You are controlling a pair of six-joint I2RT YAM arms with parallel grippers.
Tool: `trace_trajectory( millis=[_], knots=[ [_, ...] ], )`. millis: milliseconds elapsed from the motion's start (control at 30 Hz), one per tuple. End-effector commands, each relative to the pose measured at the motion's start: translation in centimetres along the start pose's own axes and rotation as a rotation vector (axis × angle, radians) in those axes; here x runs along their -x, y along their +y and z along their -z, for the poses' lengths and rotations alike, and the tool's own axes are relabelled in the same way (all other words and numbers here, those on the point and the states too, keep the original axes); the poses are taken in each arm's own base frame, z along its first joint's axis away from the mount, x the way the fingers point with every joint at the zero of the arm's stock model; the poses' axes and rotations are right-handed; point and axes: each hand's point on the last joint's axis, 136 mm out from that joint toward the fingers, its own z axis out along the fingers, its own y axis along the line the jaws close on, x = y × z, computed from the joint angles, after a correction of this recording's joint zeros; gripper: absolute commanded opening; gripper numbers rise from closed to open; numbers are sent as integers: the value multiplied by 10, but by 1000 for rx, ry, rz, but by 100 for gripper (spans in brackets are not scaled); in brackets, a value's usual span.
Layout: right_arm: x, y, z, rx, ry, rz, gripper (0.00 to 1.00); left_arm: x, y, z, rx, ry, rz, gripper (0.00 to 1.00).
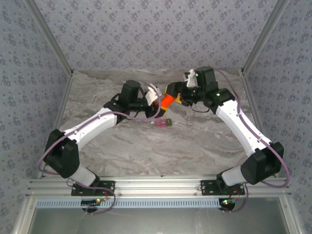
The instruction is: Sort the pills into containers
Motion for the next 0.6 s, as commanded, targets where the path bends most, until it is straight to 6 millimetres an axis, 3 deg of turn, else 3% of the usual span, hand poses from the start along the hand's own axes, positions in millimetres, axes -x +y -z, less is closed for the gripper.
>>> trace_trajectory(
  millis=[0,200,300,400,567],
  knots=[
    [-4,1,-2,10,17,-14,56,15,-1,1,-17,-35,-21,0],
    [-5,5,-3,84,61,68,40,16,-2,1,-19,-39,-23,0],
    [-3,18,1,201,88,365,41,17,-4,2,-28,-39,-26,0],
    [-2,19,11,243,87,636,43,17,-8,2,-51,-38,-19,0],
    [26,27,29,327,43,726,39,12,-11,1,-71,-34,-2,0]
  ],
)
